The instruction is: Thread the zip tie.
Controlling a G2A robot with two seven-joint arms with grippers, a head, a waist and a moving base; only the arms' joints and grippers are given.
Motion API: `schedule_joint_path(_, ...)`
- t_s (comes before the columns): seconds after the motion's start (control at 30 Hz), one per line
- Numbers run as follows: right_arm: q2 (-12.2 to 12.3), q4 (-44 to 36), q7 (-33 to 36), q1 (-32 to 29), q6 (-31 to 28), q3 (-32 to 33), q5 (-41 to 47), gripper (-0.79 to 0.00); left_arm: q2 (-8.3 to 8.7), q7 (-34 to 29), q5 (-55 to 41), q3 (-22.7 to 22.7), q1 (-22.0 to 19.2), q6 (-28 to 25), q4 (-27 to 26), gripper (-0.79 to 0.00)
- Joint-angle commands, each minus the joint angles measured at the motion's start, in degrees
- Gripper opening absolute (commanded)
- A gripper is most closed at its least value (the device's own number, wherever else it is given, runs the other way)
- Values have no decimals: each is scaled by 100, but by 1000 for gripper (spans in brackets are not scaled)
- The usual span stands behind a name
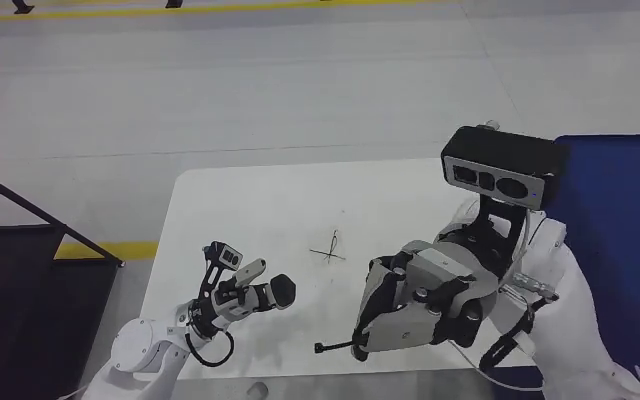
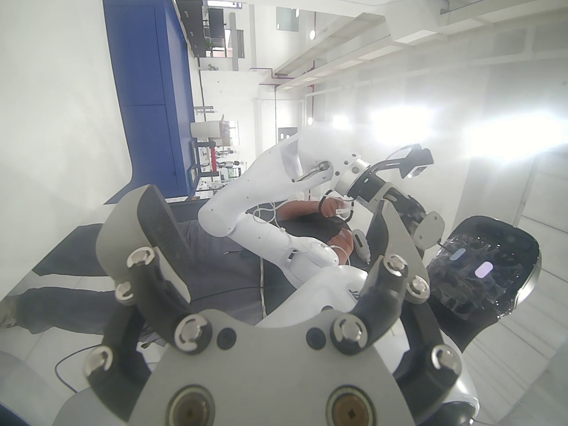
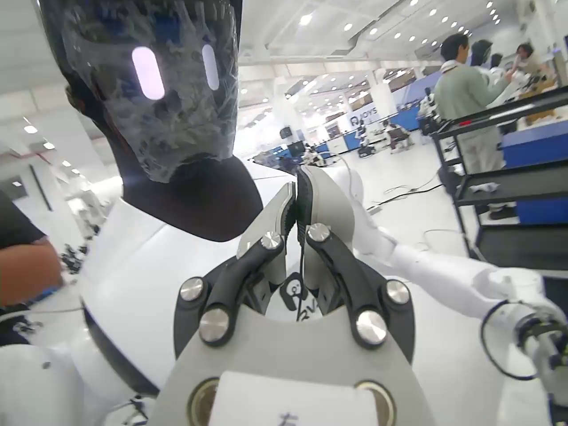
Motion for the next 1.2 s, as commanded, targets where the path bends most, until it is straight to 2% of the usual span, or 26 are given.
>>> schedule_joint_path(0.0, -32, 16, -301, -10, -415, 33, -522, -785, 0, 0, 0, 0, 0, 0, 0, 0)
schedule_joint_path(0.13, -95, -32, -870, -47, -1149, 124, -1489, -785, 0, 0, 0, 0, 0, 0, 0, 0)
schedule_joint_path(0.23, -132, -142, -1160, -84, -1469, 180, -2209, -785, 0, 0, 0, 0, 0, 0, 0, 0)
schedule_joint_path(0.53, -189, -210, -1568, -144, -1640, 107, -2802, -785, 0, 0, 0, 0, 0, 0, 0, 0)
schedule_joint_path(0.63, -190, -180, -1526, -146, -1537, -21, -2521, -785, 0, 0, 0, 0, 0, 0, 0, 0)
schedule_joint_path(0.8, -150, -53, -568, 74, -1147, -406, -1124, -785, 0, 0, 0, 0, 0, 0, 0, 0)
schedule_joint_path(0.93, -120, 171, -171, 67, -584, -445, -295, -785, 0, 0, 0, 0, 0, 0, 0, 0)
schedule_joint_path(1.07, -88, 294, 131, -49, 189, -433, 240, -785, 0, 0, 0, 0, 0, 0, 0, 0)
schedule_joint_path(1.17, -77, 333, 212, -187, 544, -398, 553, -785, 0, 0, 0, 0, 0, 0, 0, 0)
